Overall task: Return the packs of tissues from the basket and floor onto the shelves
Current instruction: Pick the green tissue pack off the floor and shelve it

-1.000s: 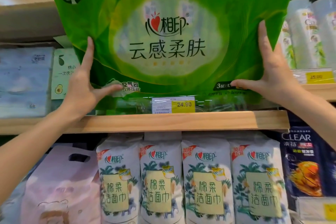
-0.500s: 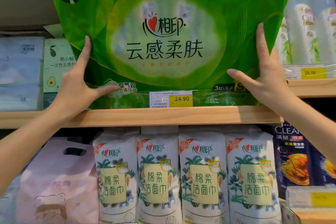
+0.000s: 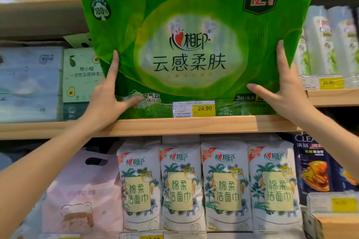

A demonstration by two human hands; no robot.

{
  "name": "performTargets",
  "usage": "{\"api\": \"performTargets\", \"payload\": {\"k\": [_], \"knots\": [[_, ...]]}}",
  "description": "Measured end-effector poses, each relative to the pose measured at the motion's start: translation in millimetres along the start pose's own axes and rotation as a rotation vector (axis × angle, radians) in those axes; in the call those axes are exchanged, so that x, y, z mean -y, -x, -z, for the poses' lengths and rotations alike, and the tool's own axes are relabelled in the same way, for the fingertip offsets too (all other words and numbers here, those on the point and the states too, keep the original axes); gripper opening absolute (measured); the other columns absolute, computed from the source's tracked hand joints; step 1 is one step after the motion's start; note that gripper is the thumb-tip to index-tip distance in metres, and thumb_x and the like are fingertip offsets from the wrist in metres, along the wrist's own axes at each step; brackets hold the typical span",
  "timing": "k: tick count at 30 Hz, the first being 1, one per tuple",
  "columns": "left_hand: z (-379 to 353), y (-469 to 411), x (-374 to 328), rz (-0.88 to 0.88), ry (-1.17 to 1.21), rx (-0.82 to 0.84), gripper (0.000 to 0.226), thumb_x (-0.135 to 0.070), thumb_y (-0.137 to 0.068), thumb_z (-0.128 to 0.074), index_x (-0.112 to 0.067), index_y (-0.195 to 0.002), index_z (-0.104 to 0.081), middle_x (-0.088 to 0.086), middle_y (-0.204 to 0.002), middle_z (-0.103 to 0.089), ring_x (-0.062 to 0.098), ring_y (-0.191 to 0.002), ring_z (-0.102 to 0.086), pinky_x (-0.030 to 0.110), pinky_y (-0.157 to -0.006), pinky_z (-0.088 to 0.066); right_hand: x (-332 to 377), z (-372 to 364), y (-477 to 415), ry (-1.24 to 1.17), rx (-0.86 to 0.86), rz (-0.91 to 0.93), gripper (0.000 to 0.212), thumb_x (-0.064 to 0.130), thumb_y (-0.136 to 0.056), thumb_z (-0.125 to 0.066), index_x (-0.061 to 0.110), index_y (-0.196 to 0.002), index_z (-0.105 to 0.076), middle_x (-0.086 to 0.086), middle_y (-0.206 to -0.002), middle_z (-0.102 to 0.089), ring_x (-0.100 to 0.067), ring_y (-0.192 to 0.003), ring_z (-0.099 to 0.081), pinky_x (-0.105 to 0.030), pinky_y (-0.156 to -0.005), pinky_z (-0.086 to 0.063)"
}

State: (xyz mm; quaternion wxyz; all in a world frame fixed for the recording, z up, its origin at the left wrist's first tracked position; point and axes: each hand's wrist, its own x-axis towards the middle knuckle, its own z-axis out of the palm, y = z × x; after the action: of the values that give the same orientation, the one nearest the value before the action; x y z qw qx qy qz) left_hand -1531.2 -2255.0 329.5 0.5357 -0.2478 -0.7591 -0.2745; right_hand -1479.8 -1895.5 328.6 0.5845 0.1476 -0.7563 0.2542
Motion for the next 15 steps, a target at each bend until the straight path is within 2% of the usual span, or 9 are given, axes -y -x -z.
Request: {"api": "performTargets", "payload": {"k": [2,4,6,8,11,13,15], "knots": [[0.9,0.0,0.2,0.006,0.006,0.004,0.108,-0.05,-0.067,-0.065,-0.045,-0.14,0.014,0.021,-0.151,-0.025,0.03,-0.126,-0.041,0.028,-0.098,-0.023,7.6,3.9,1.8,0.033,0.022,-0.038,0.093,0.047,-0.076,-0.058,0.038,-0.144,0.004,-0.021,-0.152,-0.004,-0.032,-0.142,-0.01,-0.04,-0.11,-0.015],[1.0,0.7,-1.5,0.011,0.018,0.025,0.107,-0.047,-0.071,-0.067,-0.045,-0.141,0.015,0.022,-0.152,-0.021,0.031,-0.133,-0.034,0.033,-0.103,-0.023,15.4,11.9,1.3,0.189,-0.018,-0.02,0.091,0.056,-0.073,-0.052,0.027,-0.147,-0.007,-0.019,-0.154,0.011,-0.031,-0.143,0.007,-0.043,-0.113,-0.006],[2.8,1.9,-3.3,0.046,0.028,0.038,0.102,-0.043,-0.076,-0.066,-0.046,-0.141,0.012,0.02,-0.155,-0.009,0.029,-0.141,-0.02,0.04,-0.109,-0.019,20.3,20.9,-3.2,0.412,-0.082,0.08,0.094,0.067,-0.074,-0.05,0.012,-0.144,-0.021,-0.019,-0.154,0.011,-0.032,-0.143,0.01,-0.043,-0.114,-0.003],[4.9,1.2,-2.1,0.042,-0.017,-0.019,0.091,-0.046,-0.079,-0.061,-0.044,-0.144,0.003,0.014,-0.157,0.008,0.026,-0.144,-0.005,0.043,-0.112,-0.013,23.9,30.3,-15.5,0.547,-0.118,0.182,0.095,0.071,-0.073,-0.04,0.004,-0.139,-0.026,-0.023,-0.154,0.006,-0.033,-0.143,0.006,-0.046,-0.114,-0.004],[8.4,-2.3,4.5,-0.091,-0.207,-0.173,0.075,-0.051,-0.083,-0.052,-0.028,-0.147,-0.019,0.012,-0.156,0.013,0.025,-0.144,0.0,0.045,-0.114,-0.012,35.2,42.1,-43.5,0.549,-0.142,0.261,0.097,0.071,-0.072,-0.032,0.006,-0.143,-0.015,-0.022,-0.154,0.0,-0.034,-0.143,-0.002,-0.048,-0.113,-0.003],[8.9,-8.1,7.5,-0.19,-0.32,-0.229,0.067,-0.048,-0.087,-0.053,-0.012,-0.14,-0.033,0.016,-0.157,0.002,0.026,-0.144,-0.004,0.048,-0.116,-0.01,44.0,47.8,-62.2,0.545,-0.168,0.308,0.097,0.072,-0.072,-0.03,0.014,-0.146,-0.007,-0.021,-0.155,-0.003,-0.034,-0.143,-0.003,-0.046,-0.113,0.001],[11.7,-16.8,1.8,-0.244,-0.375,-0.28,0.06,-0.048,-0.086,-0.05,-0.003,-0.126,-0.044,0.018,-0.156,-0.008,0.029,-0.144,-0.008,0.042,-0.117,-0.001,50.2,50.4,-79.8,0.549,-0.189,0.331,0.093,0.073,-0.073,-0.03,0.021,-0.146,-0.007,-0.019,-0.155,-0.007,-0.033,-0.143,-0.003,-0.049,-0.114,0.002]]}}
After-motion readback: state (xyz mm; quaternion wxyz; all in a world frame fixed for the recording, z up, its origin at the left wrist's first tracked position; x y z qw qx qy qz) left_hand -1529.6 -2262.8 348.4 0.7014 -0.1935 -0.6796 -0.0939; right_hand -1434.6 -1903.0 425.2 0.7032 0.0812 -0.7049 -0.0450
